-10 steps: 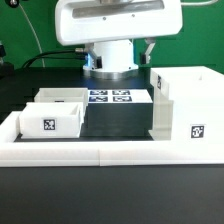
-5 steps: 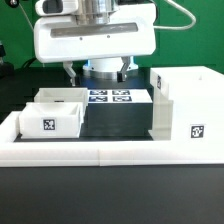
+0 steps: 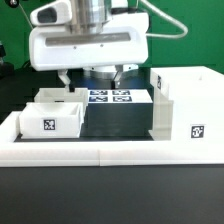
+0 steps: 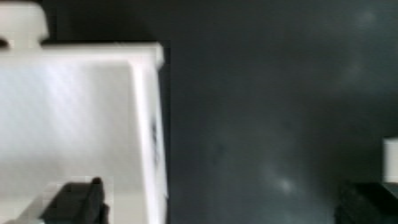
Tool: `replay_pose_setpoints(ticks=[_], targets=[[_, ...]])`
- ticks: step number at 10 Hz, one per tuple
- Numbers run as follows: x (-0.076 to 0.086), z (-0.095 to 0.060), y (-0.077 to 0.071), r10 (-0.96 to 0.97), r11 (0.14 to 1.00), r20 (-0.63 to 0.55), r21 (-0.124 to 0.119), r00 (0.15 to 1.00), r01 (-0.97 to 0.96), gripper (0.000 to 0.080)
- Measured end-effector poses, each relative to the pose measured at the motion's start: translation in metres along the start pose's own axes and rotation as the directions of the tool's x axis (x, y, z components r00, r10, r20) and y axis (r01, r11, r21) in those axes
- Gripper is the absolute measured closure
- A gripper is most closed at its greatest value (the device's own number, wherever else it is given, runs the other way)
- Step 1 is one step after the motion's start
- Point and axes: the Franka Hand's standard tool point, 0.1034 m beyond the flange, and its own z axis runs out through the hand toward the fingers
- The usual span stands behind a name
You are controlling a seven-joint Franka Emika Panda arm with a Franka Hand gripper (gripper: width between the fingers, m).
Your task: Assemble drawer
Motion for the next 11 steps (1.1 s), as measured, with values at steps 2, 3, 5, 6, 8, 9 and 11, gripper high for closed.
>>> replay_pose_setpoints(ticks=[2,3,5,6,8,9,11], targets=[[-0.006,0.015,0.014,0.003,1.000,0.020,-0.006,1.000,-0.003,0.0150],[-0.006,0.021,0.017,0.001,1.000,0.012,-0.014,1.000,-0.001,0.0150],[-0.006,0.029,0.017,-0.003,1.000,0.010,-0.020,1.000,0.003,0.0150],[-0.006,0.029,0.017,-0.003,1.000,0.010,-0.020,1.000,0.003,0.0150],[-0.006,0.029,0.017,-0.003,1.000,0.010,-0.020,1.000,0.003,0.0150],[-0.007,0.029,0.018,-0.007,1.000,0.012,-0.019,1.000,0.007,0.0150],[-0.012,0.042,0.023,-0.016,0.999,0.001,-0.034,1.000,0.016,0.0150]])
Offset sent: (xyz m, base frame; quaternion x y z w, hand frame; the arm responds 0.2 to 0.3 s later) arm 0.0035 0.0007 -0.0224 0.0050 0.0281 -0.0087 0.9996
